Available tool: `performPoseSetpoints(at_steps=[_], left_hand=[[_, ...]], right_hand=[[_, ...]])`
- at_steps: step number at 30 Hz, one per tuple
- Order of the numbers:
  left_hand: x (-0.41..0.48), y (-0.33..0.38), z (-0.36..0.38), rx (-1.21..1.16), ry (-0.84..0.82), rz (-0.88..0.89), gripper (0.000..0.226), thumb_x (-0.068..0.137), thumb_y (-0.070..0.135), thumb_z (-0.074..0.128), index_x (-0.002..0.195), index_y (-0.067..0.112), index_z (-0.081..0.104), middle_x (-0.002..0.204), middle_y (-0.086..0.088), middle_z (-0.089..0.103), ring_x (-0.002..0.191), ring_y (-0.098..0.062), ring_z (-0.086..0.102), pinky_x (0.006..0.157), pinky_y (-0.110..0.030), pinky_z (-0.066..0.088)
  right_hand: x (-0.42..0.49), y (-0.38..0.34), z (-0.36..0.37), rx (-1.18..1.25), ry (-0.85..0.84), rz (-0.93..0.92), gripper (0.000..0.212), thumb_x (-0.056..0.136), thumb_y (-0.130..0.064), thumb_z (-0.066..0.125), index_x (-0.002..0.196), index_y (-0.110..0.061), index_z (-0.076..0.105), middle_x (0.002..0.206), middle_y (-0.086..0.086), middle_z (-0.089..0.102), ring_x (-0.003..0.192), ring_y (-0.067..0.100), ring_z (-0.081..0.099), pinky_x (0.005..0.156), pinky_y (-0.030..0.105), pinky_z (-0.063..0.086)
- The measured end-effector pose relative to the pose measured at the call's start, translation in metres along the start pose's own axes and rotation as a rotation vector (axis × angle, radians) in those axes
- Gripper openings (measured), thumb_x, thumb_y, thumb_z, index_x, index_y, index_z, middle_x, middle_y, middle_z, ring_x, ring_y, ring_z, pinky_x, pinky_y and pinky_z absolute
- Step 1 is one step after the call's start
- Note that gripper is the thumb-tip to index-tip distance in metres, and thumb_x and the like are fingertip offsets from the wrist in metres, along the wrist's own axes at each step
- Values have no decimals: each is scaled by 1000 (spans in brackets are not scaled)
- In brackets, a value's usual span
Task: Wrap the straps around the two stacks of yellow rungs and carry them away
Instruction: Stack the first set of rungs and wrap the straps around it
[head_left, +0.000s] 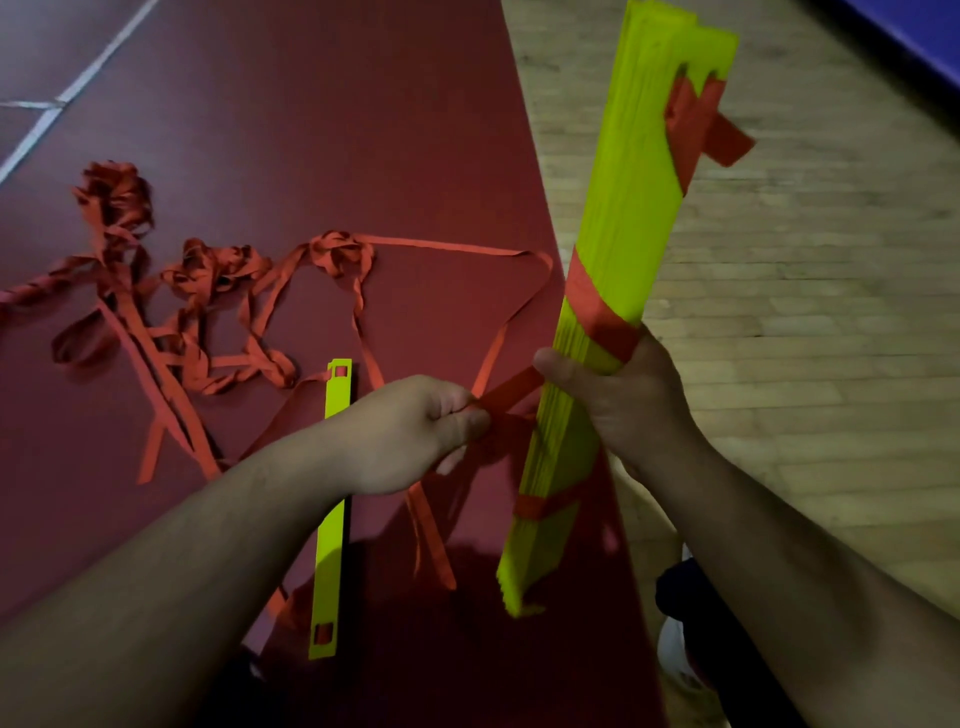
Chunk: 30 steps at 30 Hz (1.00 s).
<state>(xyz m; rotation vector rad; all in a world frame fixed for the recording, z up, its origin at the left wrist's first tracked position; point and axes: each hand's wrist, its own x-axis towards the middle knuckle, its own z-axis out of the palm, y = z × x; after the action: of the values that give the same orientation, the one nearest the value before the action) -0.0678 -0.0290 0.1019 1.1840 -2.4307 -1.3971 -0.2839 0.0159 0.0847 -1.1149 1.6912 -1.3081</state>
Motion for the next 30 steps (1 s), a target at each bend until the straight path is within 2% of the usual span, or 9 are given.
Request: performPoseSetpoints(at_steps=[2,5,7,10,15,18,22,27,30], left_hand=[[0,-2,1,17,-2,-16,49,103,33,52,58,16,56,48,2,43,43,-8,36,50,-29,34],[2,-5,6,22,0,-40,41,104,32,50,71,10,60,51,7,47,46,-7,39,54,-29,37],[3,-5,9,14,17,-49,35,104,30,49,88,3,65,53,10,45,46,-4,37,52,-23,33],[6,-6,10,45,24,-40,34,104,29,48,97,1,65,58,6,43,49,-5,36,57,-31,36],[2,-1,11,130,-21,11,38,92,51,47,99,20,68,85,4,68,82,-10,62,76,-34,49],[1,2,14,206,-45,46,15,97,40,59,87,29,60,78,5,59,75,-11,53,70,-31,42],[1,4,21,224,-29,48,23,92,38,66,75,35,51,69,8,55,64,-9,49,59,-26,35],[-1,8,54,306,116,120,34,84,50,72,93,23,54,67,1,52,72,-25,59,57,-35,35],[1,11,67,440,225,23,48,81,65,64,108,28,53,89,-1,66,89,-28,65,64,-39,49]], right_hand=[[0,-2,0,-57,88,-26,40,63,-61,79,89,-33,66,78,-23,70,76,-14,64,69,10,49],[0,-3,-3,-153,118,13,61,61,-95,48,77,-37,57,61,-30,59,60,-13,54,58,13,39],[0,1,-4,-104,95,47,71,56,-101,39,78,-36,59,68,-27,62,66,-12,56,65,22,48],[1,-3,0,203,48,143,66,64,-81,67,99,-26,70,104,1,75,102,23,69,96,55,52],[6,-9,-4,421,-39,301,10,80,-15,74,84,-10,66,94,25,70,88,43,65,80,58,51],[4,-3,0,226,31,234,22,71,-31,82,84,-16,71,92,16,75,88,34,72,86,57,56],[0,-1,5,244,122,123,21,70,-40,83,87,-33,73,96,11,75,95,29,72,89,60,54],[-5,-13,14,286,177,-13,20,71,-32,80,79,-45,69,84,4,68,88,38,69,83,59,56],[-5,-13,16,390,210,59,21,78,-20,81,87,-33,69,81,-6,68,81,15,70,79,41,58]])
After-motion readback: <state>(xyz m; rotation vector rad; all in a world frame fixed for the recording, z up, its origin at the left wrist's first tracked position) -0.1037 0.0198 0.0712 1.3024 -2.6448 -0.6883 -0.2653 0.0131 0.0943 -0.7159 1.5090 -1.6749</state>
